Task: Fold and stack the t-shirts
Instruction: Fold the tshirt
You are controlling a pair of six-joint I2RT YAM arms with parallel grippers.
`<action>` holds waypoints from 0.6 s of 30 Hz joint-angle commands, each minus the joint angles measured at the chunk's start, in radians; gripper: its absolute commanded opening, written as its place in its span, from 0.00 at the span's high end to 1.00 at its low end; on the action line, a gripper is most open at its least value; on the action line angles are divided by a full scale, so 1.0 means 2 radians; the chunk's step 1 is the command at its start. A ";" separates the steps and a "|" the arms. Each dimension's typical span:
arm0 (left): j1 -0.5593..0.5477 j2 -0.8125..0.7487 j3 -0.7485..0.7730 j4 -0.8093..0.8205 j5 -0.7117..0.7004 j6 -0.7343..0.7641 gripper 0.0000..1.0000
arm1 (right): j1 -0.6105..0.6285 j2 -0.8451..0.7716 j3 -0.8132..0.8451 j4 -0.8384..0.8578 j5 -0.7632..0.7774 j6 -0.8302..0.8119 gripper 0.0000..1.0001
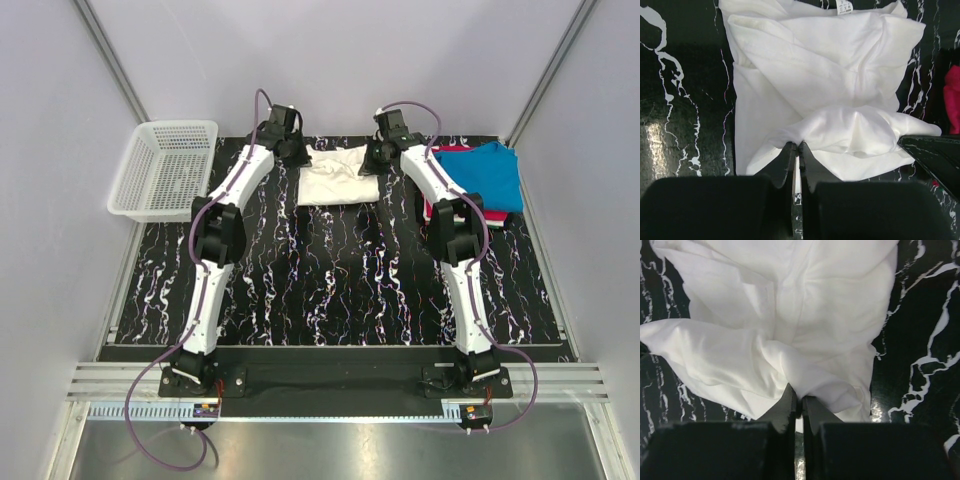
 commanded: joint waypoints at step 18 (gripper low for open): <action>-0.012 -0.062 -0.091 0.063 0.067 0.028 0.69 | -0.001 -0.046 0.077 0.080 0.113 -0.026 0.52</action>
